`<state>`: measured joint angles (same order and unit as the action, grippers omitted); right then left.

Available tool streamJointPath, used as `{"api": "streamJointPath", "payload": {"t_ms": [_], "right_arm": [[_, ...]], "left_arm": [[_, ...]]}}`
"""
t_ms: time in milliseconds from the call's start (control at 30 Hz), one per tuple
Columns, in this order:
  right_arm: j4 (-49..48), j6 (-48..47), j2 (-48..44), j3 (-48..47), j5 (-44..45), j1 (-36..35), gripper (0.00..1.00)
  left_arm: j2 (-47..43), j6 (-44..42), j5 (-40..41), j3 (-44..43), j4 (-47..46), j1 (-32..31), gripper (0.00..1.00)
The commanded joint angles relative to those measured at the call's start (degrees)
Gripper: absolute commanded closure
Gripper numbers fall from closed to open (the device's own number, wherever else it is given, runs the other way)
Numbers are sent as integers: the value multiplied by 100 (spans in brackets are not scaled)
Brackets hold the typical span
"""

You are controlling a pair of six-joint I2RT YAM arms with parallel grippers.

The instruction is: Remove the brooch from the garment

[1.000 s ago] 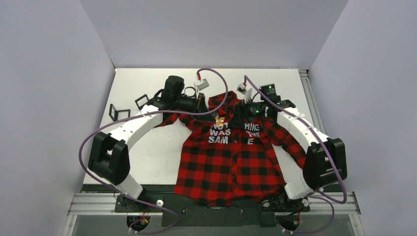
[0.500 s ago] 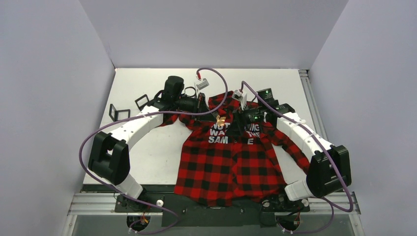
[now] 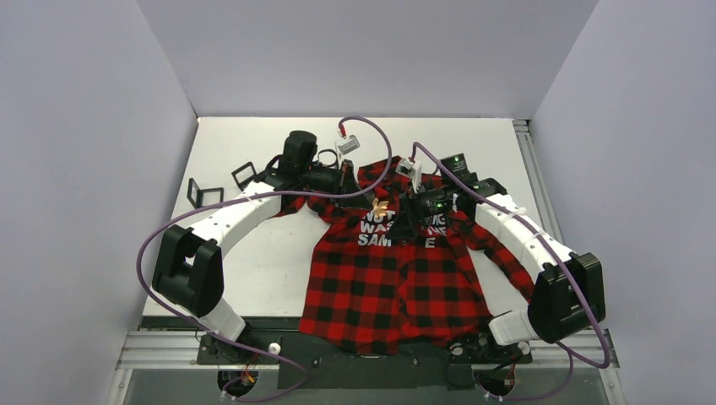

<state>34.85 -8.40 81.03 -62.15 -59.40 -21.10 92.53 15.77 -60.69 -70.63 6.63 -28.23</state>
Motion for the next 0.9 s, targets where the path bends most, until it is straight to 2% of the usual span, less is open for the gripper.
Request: {"api": "streamJointPath", "payload": {"t_ms": [0,133,267,367,433,533,600,867], "right_arm": [[93,-426,-107,-368,-86,13,35],[732,-1081,-48,-457,-160,262,36],[1772,-1937,137,-731,-386,676,37],[1865,-2017,244,-827,-464,847,38],[1457,-1638,182,-768,-277,843,38],[-52,-261,-96,-282,105,734,39],[-541,185,-247,-109,321,621,39],[-832,456,-143,-127,314,265,39]], "left_arm": [[-6,-69,-194,3,-252,-47,100],[-51,-80,-263,18,-280,-19,100],[-63,-127,-254,14,-231,-16,100],[-46,-135,-280,20,-216,-35,100],[-35,-129,-312,25,-222,-81,100],[-14,-85,-357,-10,-215,-121,100],[3,-64,-372,-24,-223,-143,100],[34,-3,-408,-48,-261,-198,100]]}}
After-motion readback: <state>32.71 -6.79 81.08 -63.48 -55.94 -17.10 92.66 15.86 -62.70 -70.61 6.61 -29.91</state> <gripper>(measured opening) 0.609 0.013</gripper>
